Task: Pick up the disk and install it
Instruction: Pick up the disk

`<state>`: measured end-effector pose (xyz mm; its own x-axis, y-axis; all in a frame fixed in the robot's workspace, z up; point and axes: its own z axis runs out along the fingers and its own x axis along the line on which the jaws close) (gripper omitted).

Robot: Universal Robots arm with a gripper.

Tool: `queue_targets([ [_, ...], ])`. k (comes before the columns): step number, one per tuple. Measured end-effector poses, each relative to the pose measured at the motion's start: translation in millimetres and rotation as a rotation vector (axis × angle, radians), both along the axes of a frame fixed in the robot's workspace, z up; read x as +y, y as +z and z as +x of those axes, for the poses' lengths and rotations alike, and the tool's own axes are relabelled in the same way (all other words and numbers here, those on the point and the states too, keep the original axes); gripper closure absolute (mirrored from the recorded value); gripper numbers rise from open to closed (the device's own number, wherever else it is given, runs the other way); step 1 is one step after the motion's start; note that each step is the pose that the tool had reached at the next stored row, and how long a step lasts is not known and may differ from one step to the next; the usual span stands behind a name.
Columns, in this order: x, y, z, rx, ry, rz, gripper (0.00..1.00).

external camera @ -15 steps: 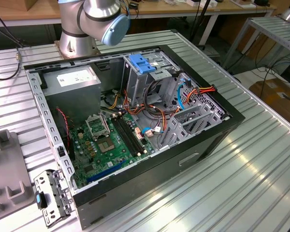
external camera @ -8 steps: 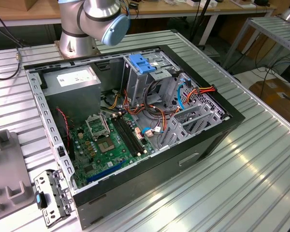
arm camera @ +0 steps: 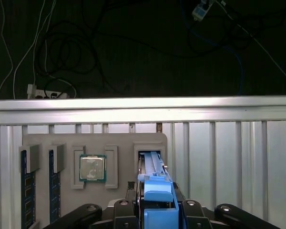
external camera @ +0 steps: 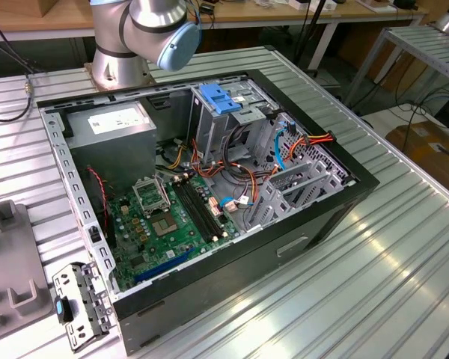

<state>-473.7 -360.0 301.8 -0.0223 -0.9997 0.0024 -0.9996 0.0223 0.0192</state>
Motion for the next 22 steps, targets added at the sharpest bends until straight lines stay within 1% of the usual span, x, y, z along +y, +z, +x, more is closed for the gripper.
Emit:
queue_targets([
  [1, 0.0, 4.9, 0.0, -0.0001, 0.0, 0.0001, 0.63],
  [3, 0.0, 11.8, 0.0, 0.0, 0.0, 0.0, 0.63],
  [10, 0.0, 27.4, 0.0, -0.0001, 0.0, 0.0, 0.63],
  [13, 0.0, 35.1, 0.0, 0.0001, 0.0, -0.0001, 0.63],
  [22, 0.0, 35.6, 0.0, 0.0, 0.0, -0.0001, 0.63],
])
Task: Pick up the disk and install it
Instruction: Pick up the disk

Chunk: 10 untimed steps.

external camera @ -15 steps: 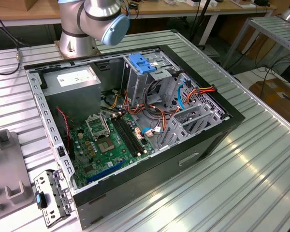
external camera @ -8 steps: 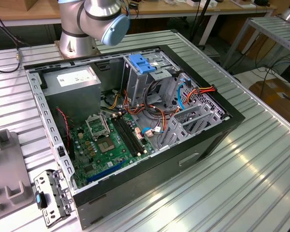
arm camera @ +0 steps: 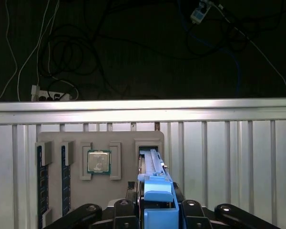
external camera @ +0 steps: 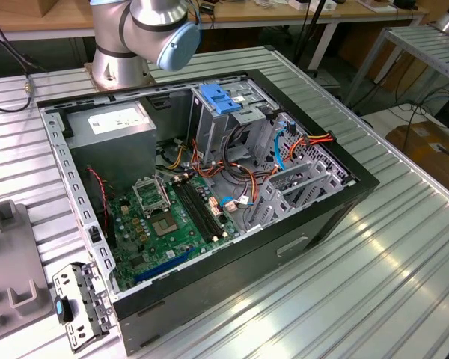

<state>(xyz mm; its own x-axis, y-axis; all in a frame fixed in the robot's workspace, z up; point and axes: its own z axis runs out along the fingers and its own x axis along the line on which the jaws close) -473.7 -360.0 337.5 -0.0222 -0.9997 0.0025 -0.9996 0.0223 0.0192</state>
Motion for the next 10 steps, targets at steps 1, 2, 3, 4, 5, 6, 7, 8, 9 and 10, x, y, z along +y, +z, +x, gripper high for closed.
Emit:
queue_targets([
  [1, 0.0, 0.0, 0.0, 0.0, 0.0, 0.0, 0.63],
  [2, 0.0, 0.0, 0.0, 0.0, 0.0, 0.0, 0.63],
  [3, 0.0, 0.0, 0.0, -0.0001, 0.0, 0.0, 0.63],
  [4, 0.0, 0.1, 0.0, -0.0001, 0.0, 0.0, 0.63],
  [5, 0.0, 0.9, 0.0, 0.0002, 0.0, -0.0001, 0.63],
  [6, 0.0, 1.7, 0.0, 0.0003, 0.0, -0.0002, 0.63],
  [7, 0.0, 2.2, 0.0, 0.0001, 0.0, 0.0, 0.63],
  [8, 0.0, 3.2, 0.0, 0.0001, 0.0, -0.0001, 0.63],
  [9, 0.0, 4.0, 0.0, 0.0, 0.0, 0.0, 0.63],
  [10, 0.0, 5.0, 0.0, -0.0001, 0.0, 0.0, 0.63],
])
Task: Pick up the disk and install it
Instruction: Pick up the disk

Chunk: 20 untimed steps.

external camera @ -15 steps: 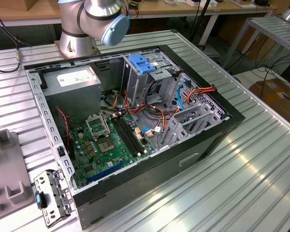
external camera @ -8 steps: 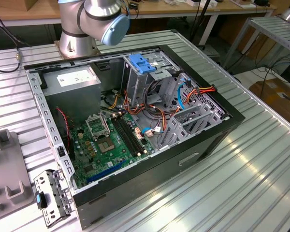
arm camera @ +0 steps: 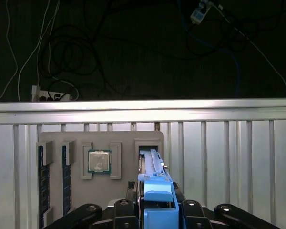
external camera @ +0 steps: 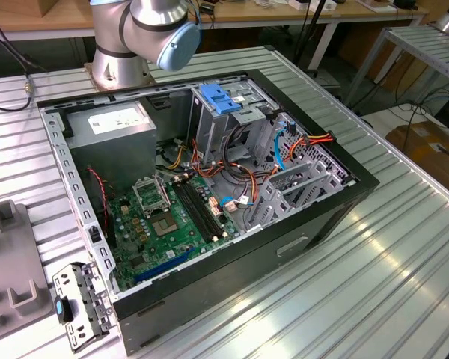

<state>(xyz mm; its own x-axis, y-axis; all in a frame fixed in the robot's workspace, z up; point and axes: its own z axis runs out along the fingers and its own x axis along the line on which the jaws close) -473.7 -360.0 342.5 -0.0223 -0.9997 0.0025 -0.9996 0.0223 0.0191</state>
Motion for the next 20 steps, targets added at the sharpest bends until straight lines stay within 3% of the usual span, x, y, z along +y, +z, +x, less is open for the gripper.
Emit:
queue_targets([
  [7, 0.0, 11.5, 0.0, 0.0, 0.0, 0.0, 0.63],
  [20, 0.0, 15.7, 0.0, 0.0, 0.0, 0.0, 0.63],
])
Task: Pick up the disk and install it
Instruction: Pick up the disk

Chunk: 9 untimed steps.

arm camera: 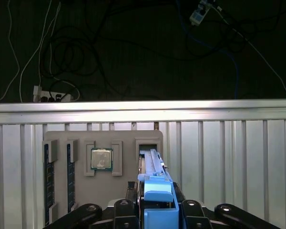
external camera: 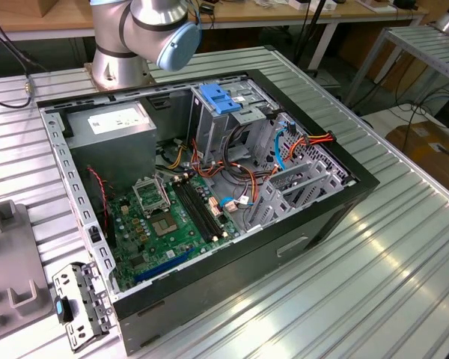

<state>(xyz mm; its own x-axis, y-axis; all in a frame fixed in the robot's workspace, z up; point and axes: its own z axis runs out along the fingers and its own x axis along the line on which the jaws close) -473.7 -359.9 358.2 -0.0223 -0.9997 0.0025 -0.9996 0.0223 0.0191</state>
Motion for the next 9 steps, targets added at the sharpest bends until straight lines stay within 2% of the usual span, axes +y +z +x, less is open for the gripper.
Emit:
queue_targets([
  [9, 0.0, 2.3, 0.0, 0.0001, 0.0, -0.0001, 0.63],
])
